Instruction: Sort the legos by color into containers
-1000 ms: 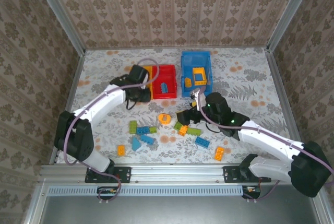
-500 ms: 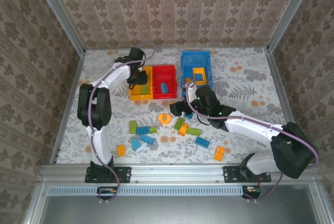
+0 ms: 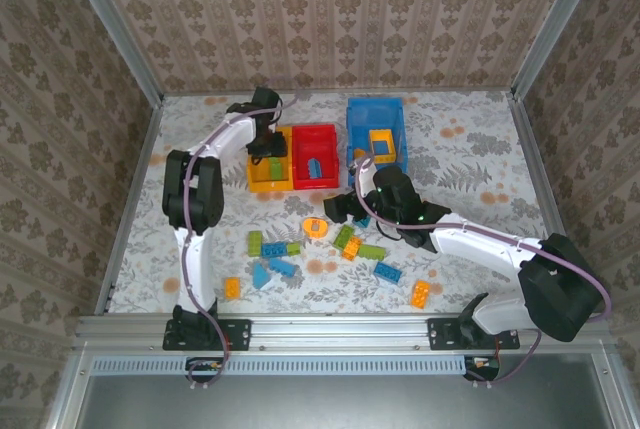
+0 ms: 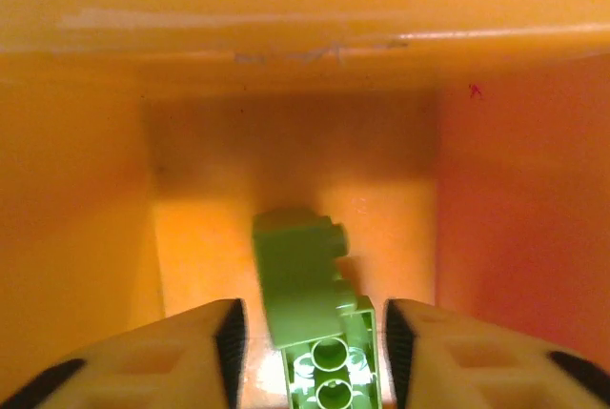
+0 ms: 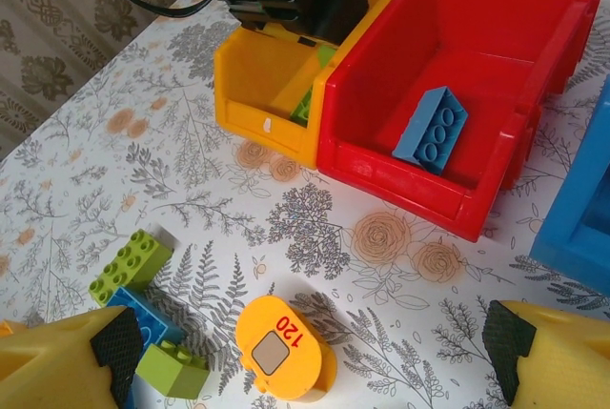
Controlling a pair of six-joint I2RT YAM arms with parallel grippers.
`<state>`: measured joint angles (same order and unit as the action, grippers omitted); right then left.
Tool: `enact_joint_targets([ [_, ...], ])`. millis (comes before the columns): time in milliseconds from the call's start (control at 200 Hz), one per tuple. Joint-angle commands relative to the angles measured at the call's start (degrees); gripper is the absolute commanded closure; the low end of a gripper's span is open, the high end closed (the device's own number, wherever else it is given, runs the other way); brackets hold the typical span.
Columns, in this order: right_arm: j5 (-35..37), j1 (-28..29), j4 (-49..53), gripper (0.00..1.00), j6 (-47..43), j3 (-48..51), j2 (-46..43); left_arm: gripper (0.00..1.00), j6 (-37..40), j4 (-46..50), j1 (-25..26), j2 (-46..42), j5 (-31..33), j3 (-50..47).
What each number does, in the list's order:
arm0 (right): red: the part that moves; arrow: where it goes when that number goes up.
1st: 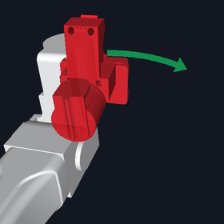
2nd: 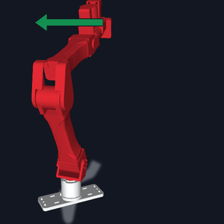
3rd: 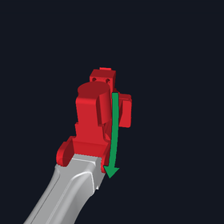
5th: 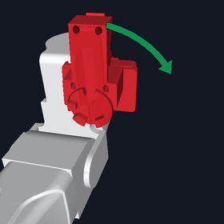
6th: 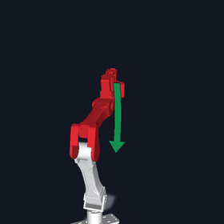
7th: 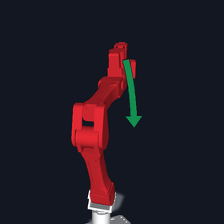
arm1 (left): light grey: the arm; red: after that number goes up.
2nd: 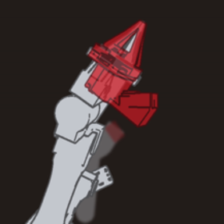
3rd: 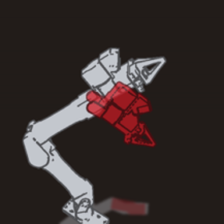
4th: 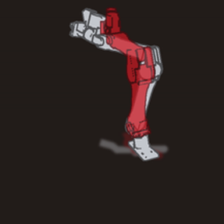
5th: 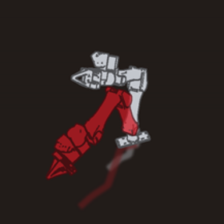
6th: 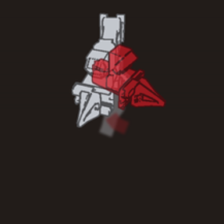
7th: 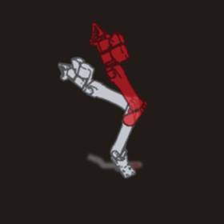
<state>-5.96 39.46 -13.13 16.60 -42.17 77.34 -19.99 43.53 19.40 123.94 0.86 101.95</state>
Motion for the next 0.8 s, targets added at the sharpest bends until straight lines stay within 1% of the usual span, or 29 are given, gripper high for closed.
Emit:
enact_joint_targets([
  [0, 0.9, 0.6, 0.0, 0.05, -1.6, -0.2, -1.1, 0.47, -0.3, 0.4, 0.3, -2.2, -0.9, -0.1],
  [165, 0.1, 0.7, -1.1, 0.04, -3.1, 0.9, -2.7, 0.41, -2.1, -0.2, 0.7, -8.6, -0.6, -3.1],
  [270, -1.3, 1.0, -3.0, 0.04, -4.2, 1.5, -4.3, 0.38, -4.4, -0.9, 1.0, -14.4, -0.6, -7.5],
  [405, 0.1, 5.7, 2.5, 0.04, -11.1, -3.4, -4.3, 0.35, -6.9, -2.0, 1.4, -22.4, -2.4, -14.9],
  [500, 3.3, 7.8, 2.9, 0.04, -11.1, -3.8, -4.2, 0.35, -7.7, -2.9, 1.9, -27.3, -4.3, -19.8],
  [595, 13.4, 7.5, 7.2, 0.06, -7.8, -3.2, -4.4, 0.35, -8.1, -2.2, 2.6, -31.9, -5.0, -23.5],
  [625, 15.4, 6.9, 8.6, 0.06, -6.7, -2.7, -4.8, 0.36, -8.3, -2.2, 2.9, -33.6, -5.5, -24.9],
  [730, 18.6, 4.5, 13.0, 0.09, -2.3, -0.6, -5.2, 0.38, -8.6, -3.7, 5.6, -39.6, -8.2, -30.6],
  [770, 18.4, 3.3, 14.8, 0.10, -0.2, 0.0, -4.6, 0.39, -8.5, -5.0, 6.4, -41.9, -9.8, -33.0],
  [795, 18.4, 2.6, 16.2, 0.11, 0.9, 0.1, -4.0, 0.39, -8.4, -6.0, 9.0, -43.3, -10.5, -34.6],
])
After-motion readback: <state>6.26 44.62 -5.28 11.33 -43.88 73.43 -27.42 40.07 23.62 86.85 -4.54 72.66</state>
